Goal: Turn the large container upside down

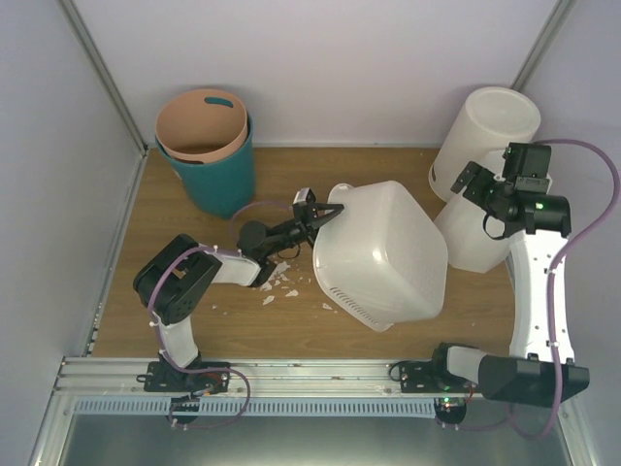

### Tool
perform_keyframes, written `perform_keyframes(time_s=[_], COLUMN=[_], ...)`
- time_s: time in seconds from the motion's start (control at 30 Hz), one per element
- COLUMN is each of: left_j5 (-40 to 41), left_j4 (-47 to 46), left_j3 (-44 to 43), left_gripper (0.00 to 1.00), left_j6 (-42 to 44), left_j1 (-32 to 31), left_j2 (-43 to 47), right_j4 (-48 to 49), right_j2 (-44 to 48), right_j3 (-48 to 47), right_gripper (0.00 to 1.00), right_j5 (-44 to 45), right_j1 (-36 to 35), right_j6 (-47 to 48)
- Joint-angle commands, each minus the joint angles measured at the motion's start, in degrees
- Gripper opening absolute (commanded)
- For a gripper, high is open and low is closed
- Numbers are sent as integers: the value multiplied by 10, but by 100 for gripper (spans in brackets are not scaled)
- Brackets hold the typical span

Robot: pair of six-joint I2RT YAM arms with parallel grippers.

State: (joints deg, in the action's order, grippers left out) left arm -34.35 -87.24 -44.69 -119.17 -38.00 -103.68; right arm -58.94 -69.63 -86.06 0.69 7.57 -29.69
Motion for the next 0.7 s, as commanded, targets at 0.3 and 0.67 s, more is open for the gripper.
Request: perform_keyframes(time_s=[0.3, 0.67], left_j5=[-51, -89], left_j4=[-150, -183], left_j3=[32, 52], left_gripper=[47, 66], left_j6=[15, 29], left_j1=[7, 19], left_j2=[3, -32], right_j4=[47, 52], right_j2=[23, 39], right_j3=[35, 87], right_gripper=[100, 100], right_j5=[-121, -130], right_j1=[-38, -62], right_j6=[44, 37])
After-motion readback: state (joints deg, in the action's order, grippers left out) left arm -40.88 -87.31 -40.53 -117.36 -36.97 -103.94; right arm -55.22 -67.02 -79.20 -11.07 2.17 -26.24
